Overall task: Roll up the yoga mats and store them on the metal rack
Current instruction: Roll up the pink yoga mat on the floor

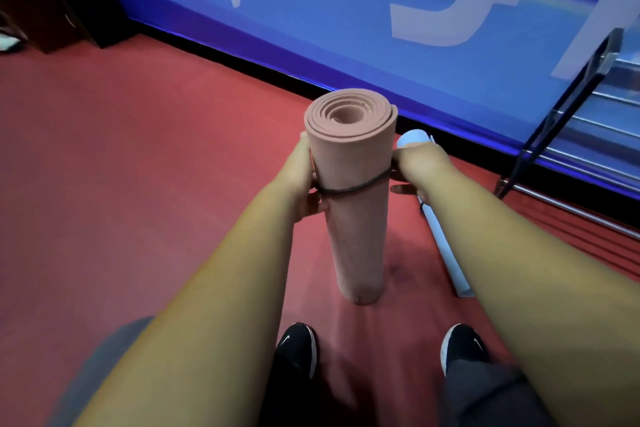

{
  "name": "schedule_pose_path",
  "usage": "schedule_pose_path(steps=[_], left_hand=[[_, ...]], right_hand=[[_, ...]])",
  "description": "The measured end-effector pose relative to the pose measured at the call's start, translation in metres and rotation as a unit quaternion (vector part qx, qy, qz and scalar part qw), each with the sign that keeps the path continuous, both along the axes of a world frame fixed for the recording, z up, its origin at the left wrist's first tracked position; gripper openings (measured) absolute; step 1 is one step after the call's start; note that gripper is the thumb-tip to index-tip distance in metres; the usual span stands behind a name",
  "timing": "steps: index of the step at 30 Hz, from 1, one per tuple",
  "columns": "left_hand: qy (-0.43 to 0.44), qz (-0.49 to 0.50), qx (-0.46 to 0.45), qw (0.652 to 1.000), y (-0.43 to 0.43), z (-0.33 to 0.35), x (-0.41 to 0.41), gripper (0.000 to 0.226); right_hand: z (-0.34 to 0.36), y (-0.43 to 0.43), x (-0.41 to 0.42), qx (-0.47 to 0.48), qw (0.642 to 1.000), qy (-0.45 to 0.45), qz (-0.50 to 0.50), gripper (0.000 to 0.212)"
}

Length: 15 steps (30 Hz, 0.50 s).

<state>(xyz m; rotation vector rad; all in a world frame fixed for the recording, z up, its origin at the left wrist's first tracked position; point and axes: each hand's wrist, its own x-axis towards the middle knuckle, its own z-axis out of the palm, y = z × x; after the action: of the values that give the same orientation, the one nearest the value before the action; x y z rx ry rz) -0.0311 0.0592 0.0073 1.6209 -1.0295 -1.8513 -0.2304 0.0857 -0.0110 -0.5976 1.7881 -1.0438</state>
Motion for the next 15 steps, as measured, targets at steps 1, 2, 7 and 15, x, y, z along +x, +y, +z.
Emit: schedule_pose_path(steps=[1,2,7,15], left_hand=[[0.001,0.014,0.006,1.000,-0.002,-0.011,-0.005,0.051],[0.001,0.028,0.012,1.000,-0.005,-0.020,-0.009,0.048],[-0.008,0.066,0.080,0.995,-0.030,-0.075,-0.022,0.044],[-0.053,0.083,0.170,0.981,-0.043,-0.157,-0.025,0.017]], right_hand=[[-0.012,-0.004,0.000,0.008,1.000,-0.008,0.002,0.019],[-0.025,-0.007,0.000,0.014,1.000,-0.017,-0.003,0.023],[-0.085,-0.025,-0.010,0.043,0.998,-0.019,-0.046,0.020],[-0.174,-0.031,-0.012,0.106,0.991,0.074,0.033,0.024]])
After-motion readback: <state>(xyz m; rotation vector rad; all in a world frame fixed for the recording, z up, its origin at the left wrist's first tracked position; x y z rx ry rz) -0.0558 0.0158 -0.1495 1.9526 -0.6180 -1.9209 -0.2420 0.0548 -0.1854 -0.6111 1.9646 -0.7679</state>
